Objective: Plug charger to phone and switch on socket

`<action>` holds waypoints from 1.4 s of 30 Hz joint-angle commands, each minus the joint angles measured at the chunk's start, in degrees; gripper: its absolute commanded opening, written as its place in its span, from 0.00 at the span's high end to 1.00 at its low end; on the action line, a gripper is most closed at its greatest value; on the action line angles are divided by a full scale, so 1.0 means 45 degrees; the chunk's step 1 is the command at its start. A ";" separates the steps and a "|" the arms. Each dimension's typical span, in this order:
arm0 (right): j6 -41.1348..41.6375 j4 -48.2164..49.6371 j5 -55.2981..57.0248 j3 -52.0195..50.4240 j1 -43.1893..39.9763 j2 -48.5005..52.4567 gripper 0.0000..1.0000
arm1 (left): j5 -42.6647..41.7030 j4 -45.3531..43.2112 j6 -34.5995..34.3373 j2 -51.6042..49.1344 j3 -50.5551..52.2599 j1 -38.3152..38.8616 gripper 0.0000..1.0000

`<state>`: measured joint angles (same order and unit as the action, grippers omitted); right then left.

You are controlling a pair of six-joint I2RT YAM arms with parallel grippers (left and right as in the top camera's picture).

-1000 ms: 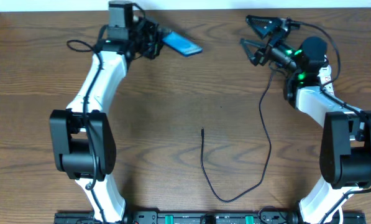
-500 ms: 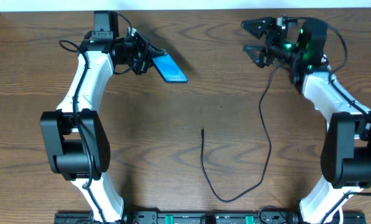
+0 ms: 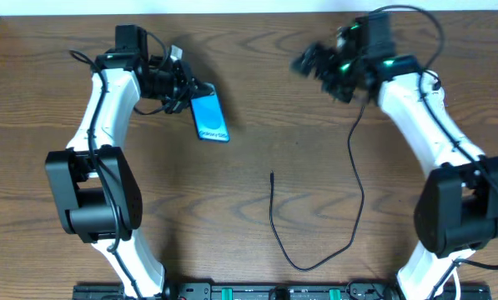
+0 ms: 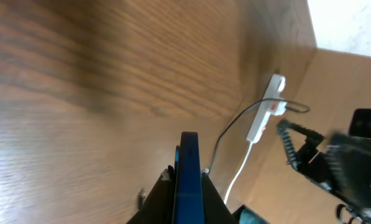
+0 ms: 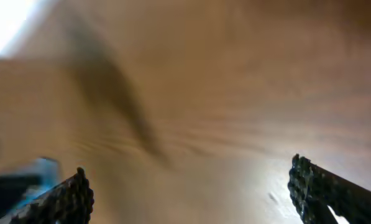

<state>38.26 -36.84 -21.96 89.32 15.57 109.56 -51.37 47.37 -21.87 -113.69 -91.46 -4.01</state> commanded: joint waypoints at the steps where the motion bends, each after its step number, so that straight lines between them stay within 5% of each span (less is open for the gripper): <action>1: -0.1277 -0.0933 0.3007 0.0189 0.1020 0.0005 0.01 | -0.0520 0.0335 0.1049 0.0316 -0.0121 -0.0325 0.93; 11: -0.1098 -0.3633 0.3560 -0.0894 0.3177 0.0039 0.01 | -0.0437 0.0699 0.1054 0.0316 -0.0121 -0.0593 0.92; 26: 0.0350 -0.2283 0.1734 -0.3147 0.4711 0.0039 0.01 | -0.0432 0.1035 0.1054 0.0316 -0.0121 -0.0597 0.92; 42: 0.1069 -0.1661 0.3521 -0.3497 0.5294 0.0053 0.07 | -0.0432 0.1039 0.1049 0.0316 -0.0121 -0.0593 0.93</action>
<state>41.01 -45.06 -8.73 74.89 38.46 109.58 -51.35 51.68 -17.91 -113.69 -91.46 -6.55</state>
